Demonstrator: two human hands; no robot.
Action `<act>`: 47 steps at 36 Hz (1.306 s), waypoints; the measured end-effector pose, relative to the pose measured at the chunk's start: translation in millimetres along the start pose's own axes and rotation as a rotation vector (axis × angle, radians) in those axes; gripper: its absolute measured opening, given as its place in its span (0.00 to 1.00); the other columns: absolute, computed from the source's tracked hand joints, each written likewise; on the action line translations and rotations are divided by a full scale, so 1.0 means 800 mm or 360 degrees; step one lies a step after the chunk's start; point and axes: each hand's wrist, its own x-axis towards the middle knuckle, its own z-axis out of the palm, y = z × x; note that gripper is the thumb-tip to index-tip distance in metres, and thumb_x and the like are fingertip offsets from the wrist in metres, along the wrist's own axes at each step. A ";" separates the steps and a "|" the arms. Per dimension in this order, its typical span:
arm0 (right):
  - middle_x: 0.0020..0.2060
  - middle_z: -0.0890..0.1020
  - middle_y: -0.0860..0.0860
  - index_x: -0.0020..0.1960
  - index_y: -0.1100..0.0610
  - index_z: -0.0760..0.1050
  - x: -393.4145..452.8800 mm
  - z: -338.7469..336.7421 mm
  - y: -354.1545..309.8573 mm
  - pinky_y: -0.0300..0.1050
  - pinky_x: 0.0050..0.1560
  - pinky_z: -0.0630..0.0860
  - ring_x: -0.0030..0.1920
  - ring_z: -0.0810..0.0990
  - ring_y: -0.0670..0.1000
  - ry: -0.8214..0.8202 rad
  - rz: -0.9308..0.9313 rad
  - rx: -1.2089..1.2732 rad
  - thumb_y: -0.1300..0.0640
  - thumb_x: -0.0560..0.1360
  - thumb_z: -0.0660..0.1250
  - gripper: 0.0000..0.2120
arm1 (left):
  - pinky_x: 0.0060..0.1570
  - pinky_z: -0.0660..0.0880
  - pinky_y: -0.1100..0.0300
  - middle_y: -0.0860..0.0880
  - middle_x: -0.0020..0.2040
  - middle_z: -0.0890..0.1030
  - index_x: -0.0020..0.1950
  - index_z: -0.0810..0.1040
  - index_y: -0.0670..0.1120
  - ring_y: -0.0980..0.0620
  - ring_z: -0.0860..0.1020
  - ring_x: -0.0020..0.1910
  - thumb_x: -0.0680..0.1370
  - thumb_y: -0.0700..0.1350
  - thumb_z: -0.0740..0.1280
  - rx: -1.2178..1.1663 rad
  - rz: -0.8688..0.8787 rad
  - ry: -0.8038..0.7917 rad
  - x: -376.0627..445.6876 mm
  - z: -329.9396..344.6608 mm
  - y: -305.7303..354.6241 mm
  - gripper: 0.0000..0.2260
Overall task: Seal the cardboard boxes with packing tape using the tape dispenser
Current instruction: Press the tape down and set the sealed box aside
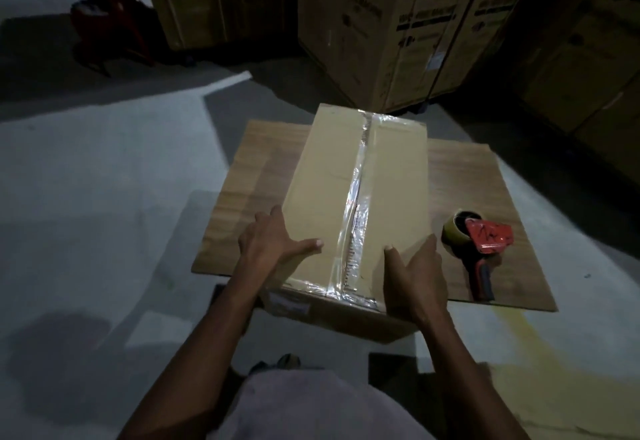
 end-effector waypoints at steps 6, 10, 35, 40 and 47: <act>0.76 0.68 0.60 0.84 0.56 0.48 -0.015 0.000 0.029 0.61 0.65 0.72 0.71 0.72 0.65 0.0093 -0.0006 -0.0051 0.32 0.80 0.60 0.44 | 0.59 0.77 0.47 0.47 0.66 0.76 0.71 0.70 0.52 0.44 0.77 0.63 0.57 0.79 0.70 -0.0303 -0.0012 0.0120 -0.013 0.032 -0.012 0.50; 0.72 0.72 0.59 0.79 0.56 0.57 -0.014 0.001 0.030 0.58 0.61 0.73 0.66 0.75 0.64 0.0128 -0.0018 0.0036 0.32 0.80 0.62 0.39 | 0.53 0.78 0.52 0.50 0.60 0.78 0.65 0.71 0.54 0.48 0.79 0.56 0.54 0.81 0.71 -0.0560 -0.0042 0.0135 -0.010 0.048 -0.026 0.48; 0.58 0.78 0.57 0.64 0.58 0.69 -0.043 0.011 -0.102 0.51 0.51 0.71 0.56 0.79 0.59 0.0461 0.0237 -0.0161 0.24 0.70 0.68 0.41 | 0.47 0.82 0.60 0.50 0.57 0.86 0.63 0.80 0.50 0.50 0.85 0.55 0.70 0.56 0.80 -0.1612 0.0550 -0.0483 0.102 0.006 -0.097 0.24; 0.57 0.78 0.54 0.61 0.52 0.66 -0.090 0.029 -0.096 0.51 0.50 0.71 0.51 0.76 0.57 0.0593 0.0386 -0.0053 0.23 0.70 0.67 0.37 | 0.46 0.81 0.59 0.46 0.57 0.85 0.63 0.79 0.49 0.48 0.85 0.54 0.70 0.49 0.81 -0.1692 0.0604 -0.0592 0.100 0.010 -0.105 0.24; 0.51 0.76 0.49 0.56 0.48 0.64 -0.165 0.032 -0.057 0.45 0.39 0.67 0.47 0.76 0.53 0.0906 0.0620 0.0140 0.21 0.67 0.66 0.35 | 0.42 0.81 0.64 0.51 0.56 0.86 0.63 0.78 0.53 0.53 0.85 0.52 0.65 0.50 0.84 -0.1581 0.0848 -0.0834 0.078 0.022 -0.071 0.29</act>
